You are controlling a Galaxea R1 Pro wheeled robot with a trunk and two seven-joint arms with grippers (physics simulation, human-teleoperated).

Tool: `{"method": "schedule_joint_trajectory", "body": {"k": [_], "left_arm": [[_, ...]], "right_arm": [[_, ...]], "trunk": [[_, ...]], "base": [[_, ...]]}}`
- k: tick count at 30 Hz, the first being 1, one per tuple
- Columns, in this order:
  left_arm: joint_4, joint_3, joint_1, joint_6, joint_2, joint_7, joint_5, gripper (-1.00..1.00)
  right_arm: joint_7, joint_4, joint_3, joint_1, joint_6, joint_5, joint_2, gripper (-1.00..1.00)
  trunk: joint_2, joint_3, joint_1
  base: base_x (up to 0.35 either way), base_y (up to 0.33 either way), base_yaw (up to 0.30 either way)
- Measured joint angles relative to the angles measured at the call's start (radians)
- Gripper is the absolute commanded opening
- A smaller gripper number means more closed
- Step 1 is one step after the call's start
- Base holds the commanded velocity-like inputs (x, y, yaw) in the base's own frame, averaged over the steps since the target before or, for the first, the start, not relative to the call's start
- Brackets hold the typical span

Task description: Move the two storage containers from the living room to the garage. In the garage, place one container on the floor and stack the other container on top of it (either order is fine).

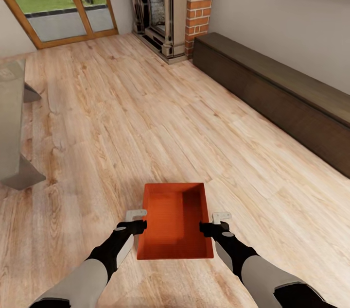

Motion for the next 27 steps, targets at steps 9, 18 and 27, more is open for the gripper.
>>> {"method": "schedule_joint_trajectory", "body": {"k": [9, 18, 27], "left_arm": [[0.011, 0.0, 0.0, 0.0, 0.001, 0.0, 0.0, 1.0], [0.013, -0.001, 0.0, 0.0, 0.001, 0.0, 0.0, 1.0], [0.014, 0.0, 0.0, 0.0, 0.001, 0.0, 0.002, 1.0]], "right_arm": [[0.0, 0.0, 0.0, 0.0, 0.0, -0.001, -0.001, 1.0], [0.0, 0.0, 0.0, 0.0, 0.001, -0.001, -0.001, 1.0], [0.0, 0.02, 0.0, 0.0, 0.0, -0.001, -0.001, 1.0]], "trunk": [[-0.063, -0.028, 0.035], [-0.126, -0.056, 0.069], [-0.189, -0.085, 0.104]], "base": [[0.0, 0.0, 0.0], [0.0, 0.0, 0.0], [0.0, 0.0, 0.0]]}}
